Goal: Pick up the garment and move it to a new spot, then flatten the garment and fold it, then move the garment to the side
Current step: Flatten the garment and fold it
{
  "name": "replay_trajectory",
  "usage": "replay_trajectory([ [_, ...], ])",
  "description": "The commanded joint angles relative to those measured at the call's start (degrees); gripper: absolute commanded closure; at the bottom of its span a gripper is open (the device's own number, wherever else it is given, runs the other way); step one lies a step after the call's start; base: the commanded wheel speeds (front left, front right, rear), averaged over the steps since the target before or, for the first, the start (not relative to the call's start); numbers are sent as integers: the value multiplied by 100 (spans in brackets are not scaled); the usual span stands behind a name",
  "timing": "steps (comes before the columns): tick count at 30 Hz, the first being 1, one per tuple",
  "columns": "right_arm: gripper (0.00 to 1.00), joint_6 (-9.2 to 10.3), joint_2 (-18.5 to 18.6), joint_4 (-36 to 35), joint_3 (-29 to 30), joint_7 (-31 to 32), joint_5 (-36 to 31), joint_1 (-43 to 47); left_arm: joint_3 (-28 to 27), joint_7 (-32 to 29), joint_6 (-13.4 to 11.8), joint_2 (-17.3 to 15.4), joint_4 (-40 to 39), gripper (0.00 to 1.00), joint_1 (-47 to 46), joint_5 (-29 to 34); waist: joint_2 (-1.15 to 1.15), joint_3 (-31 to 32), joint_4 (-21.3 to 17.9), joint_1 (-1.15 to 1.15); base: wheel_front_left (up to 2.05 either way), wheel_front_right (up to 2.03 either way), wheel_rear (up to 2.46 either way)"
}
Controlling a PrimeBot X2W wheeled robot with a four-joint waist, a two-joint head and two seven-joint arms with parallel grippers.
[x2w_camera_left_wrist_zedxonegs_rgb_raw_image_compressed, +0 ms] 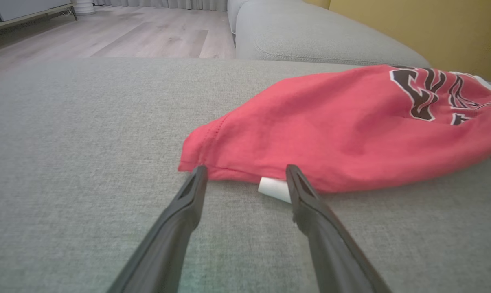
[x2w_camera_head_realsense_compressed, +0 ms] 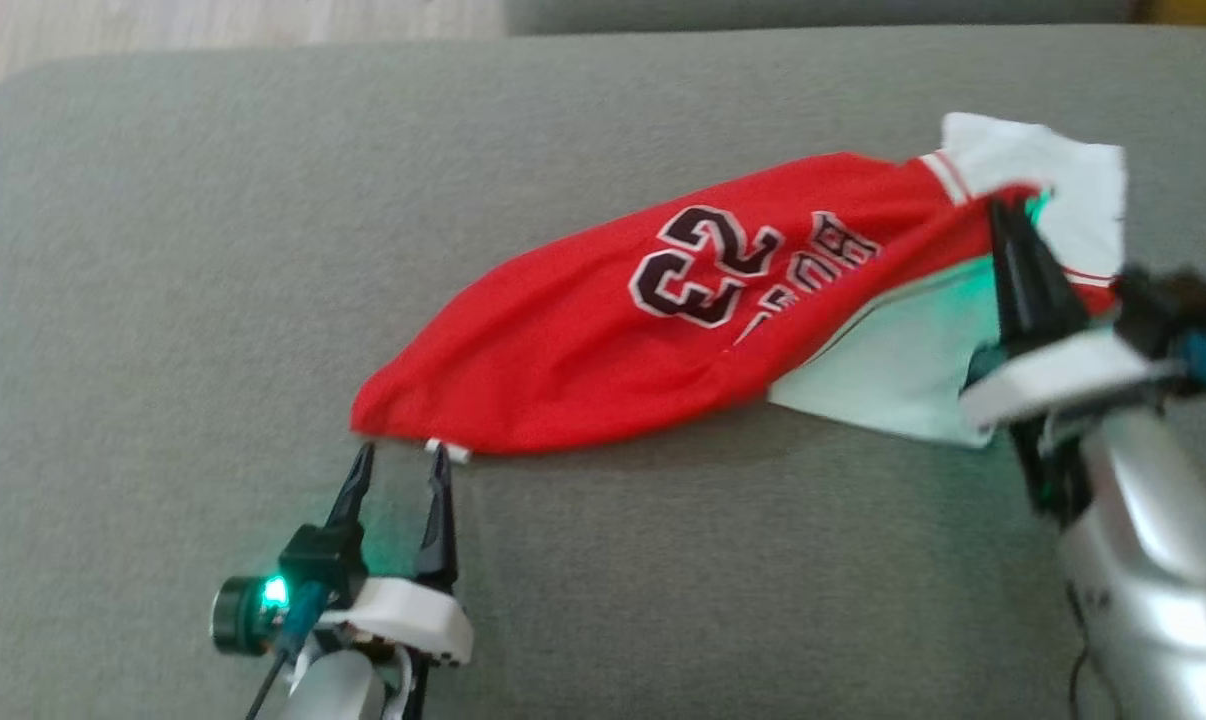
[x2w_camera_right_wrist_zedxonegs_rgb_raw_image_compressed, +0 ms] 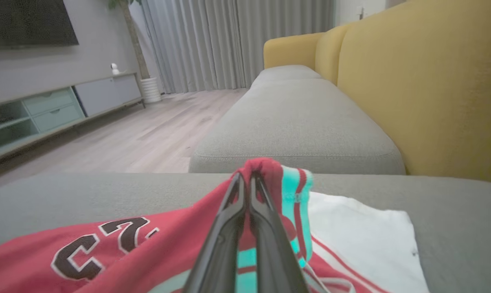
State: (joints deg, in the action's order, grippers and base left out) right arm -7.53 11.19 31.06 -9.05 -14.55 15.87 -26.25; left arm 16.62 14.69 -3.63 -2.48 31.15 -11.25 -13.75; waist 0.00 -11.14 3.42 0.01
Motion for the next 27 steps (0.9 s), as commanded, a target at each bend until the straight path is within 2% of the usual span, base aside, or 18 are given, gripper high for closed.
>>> replay_trajectory([
  [1,100,4,108,137,-165,-45,-113,-385,-76,31,-71,-40,-160,0,-207,-49,0,-209,236,-1,0,0,0],
  [3,100,4,168,614,-166,-45,-219,-798,31,31,-96,-40,-175,0,-280,-90,0,-314,375,-1,0,0,0],
  [4,83,4,195,880,-146,-45,-285,-976,85,31,-104,-40,-181,0,-318,-107,0,-365,440,-1,0,0,0],
  [5,13,4,219,1178,-129,-45,-370,-1137,127,31,-119,-40,-182,0,-351,-121,0,-402,495,-1,0,0,0],
  [6,13,4,219,1178,-129,-45,-370,-1137,127,31,-119,-40,-182,0,-351,-121,0,-402,495,-1,0,0,0],
  [7,0,4,217,1459,-64,-45,-412,-1277,165,31,-132,-40,-184,0,-380,-139,0,-433,546,-1,0,0,0],
  [9,0,4,199,1863,107,-45,-529,-1516,222,31,-168,-40,-194,0,-418,-175,0,-470,615,-1,0,0,0],
  [12,0,4,86,1943,394,-45,-683,-1629,244,31,-217,-40,-212,0,-448,-200,0,-487,629,-1,0,0,0],
  [21,0,4,-403,809,837,-45,-917,-635,-255,31,-266,-40,-339,0,-431,53,0,-221,154,-1,0,0,0],
  [27,0,4,-635,204,879,-45,-777,282,-668,31,-162,-40,-361,0,-246,289,0,134,-143,-1,0,0,0],
])
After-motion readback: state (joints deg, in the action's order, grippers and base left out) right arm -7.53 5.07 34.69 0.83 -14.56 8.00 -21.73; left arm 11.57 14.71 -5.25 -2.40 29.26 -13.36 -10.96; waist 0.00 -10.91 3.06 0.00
